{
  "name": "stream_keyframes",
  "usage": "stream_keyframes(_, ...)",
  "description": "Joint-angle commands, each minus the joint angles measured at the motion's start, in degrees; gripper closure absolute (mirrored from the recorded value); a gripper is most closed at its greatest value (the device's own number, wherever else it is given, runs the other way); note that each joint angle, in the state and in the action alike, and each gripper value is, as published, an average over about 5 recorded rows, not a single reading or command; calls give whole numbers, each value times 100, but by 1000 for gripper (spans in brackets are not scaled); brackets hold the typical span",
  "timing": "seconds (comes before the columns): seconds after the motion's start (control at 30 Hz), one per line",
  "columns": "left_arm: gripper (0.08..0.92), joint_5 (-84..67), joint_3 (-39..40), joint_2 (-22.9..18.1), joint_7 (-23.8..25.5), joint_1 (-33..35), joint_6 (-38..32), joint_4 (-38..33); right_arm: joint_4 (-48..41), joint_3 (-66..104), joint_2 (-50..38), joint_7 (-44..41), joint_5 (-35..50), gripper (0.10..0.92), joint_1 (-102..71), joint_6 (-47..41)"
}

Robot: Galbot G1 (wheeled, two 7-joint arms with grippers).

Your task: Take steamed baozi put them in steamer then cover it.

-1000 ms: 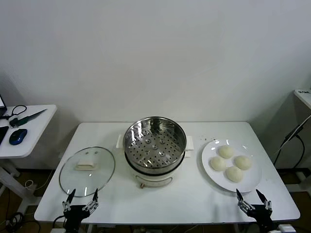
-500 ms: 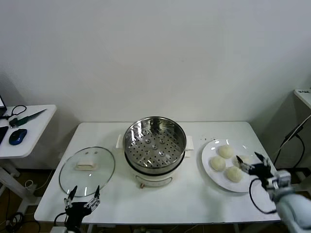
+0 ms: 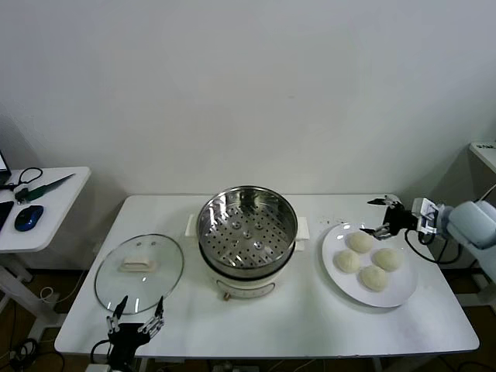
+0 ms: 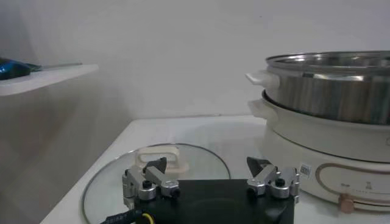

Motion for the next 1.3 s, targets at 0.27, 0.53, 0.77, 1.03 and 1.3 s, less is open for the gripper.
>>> stream_keyframes(0.27, 177, -5, -36, -44, -5, 17, -123, 54, -2204, -3801, 1491, -1309, -262, 203, 2854, 454)
stream_keyframes(0.53, 177, -38, -82, -56, -10, 9, -169, 121, -2915, -3015, 2139, -963, -457, 203, 1964, 500)
stream_keyframes(0.77, 177, -34, -74, -97, -13, 30, -216, 187, -3223, -2432, 2403, -797, -1087, 203, 1320, 529)
stream_keyframes(1.03, 177, -15, -66, -105, -15, 38, -253, 263, -3682, -1718, 2656, -583, -1652, 203, 856, 590)
stream_keyframes(1.3, 177, -9, -71, -104, -21, 48, -264, 274, -3820, -1372, 2776, -506, -1711, 203, 677, 510)
